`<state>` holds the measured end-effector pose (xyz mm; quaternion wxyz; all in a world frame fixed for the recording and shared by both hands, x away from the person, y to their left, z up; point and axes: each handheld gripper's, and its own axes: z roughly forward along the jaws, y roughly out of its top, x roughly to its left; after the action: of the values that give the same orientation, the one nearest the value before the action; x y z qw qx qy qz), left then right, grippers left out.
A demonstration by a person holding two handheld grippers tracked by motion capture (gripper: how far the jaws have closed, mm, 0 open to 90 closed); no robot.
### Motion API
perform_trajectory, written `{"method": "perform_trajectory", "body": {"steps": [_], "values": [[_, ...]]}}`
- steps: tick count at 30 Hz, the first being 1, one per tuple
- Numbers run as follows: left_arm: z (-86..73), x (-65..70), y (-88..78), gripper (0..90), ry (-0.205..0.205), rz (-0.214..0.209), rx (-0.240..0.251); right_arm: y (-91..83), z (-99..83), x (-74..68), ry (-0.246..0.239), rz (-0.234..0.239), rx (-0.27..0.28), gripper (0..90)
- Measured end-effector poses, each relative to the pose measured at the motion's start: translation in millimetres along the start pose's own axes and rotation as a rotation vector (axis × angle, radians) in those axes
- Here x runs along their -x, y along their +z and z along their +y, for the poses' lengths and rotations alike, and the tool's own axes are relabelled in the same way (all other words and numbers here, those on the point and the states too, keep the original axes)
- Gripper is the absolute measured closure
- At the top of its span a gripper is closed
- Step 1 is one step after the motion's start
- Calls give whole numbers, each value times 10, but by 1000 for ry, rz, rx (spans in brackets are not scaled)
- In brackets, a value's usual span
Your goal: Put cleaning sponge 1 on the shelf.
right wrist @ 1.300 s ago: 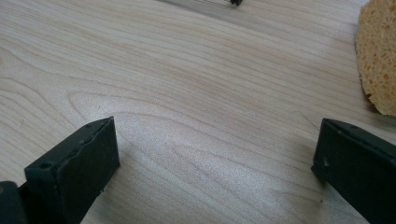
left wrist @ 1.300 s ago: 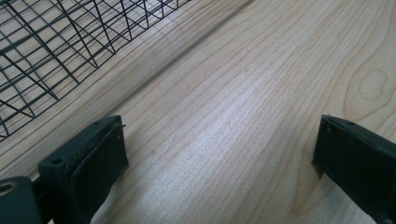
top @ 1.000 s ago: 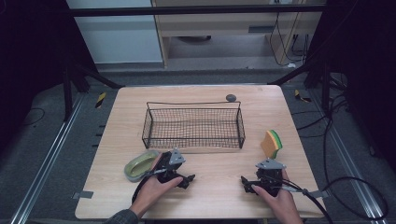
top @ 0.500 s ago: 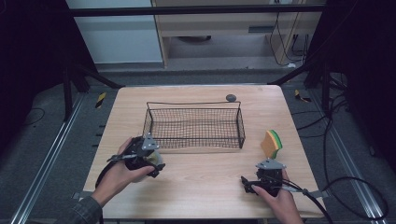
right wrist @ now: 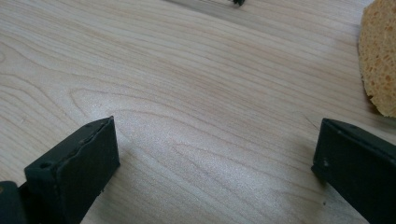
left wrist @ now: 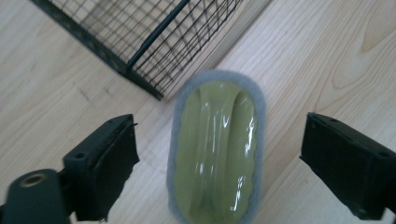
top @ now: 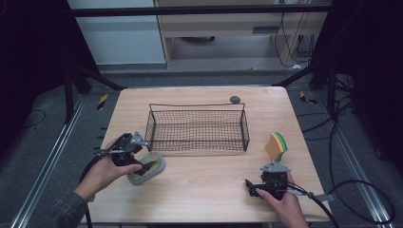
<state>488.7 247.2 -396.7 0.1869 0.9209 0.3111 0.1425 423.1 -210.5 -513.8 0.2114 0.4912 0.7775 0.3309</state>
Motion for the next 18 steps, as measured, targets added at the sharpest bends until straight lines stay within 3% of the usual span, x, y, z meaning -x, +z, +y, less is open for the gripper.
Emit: {"method": "perform_trajectory", "body": {"steps": [3, 7, 10, 16, 18], "values": [[8, -93, 24, 160, -20, -31, -68, 0, 0, 4, -4, 3, 0, 4], [29, -175, 30, 219, -34, -53, -91, -1, 0, 6, -6, 4, 0, 4], [60, -224, 56, 355, -41, -61, -114, -1, -1, 6, -6, 4, 0, 4], [120, -204, 154, 473, -16, -82, -162, -2, -2, 9, -9, 7, 0, 4], [139, -186, 186, 476, 1, -85, -179, -3, -2, 9, -8, 7, -1, 5]]}}
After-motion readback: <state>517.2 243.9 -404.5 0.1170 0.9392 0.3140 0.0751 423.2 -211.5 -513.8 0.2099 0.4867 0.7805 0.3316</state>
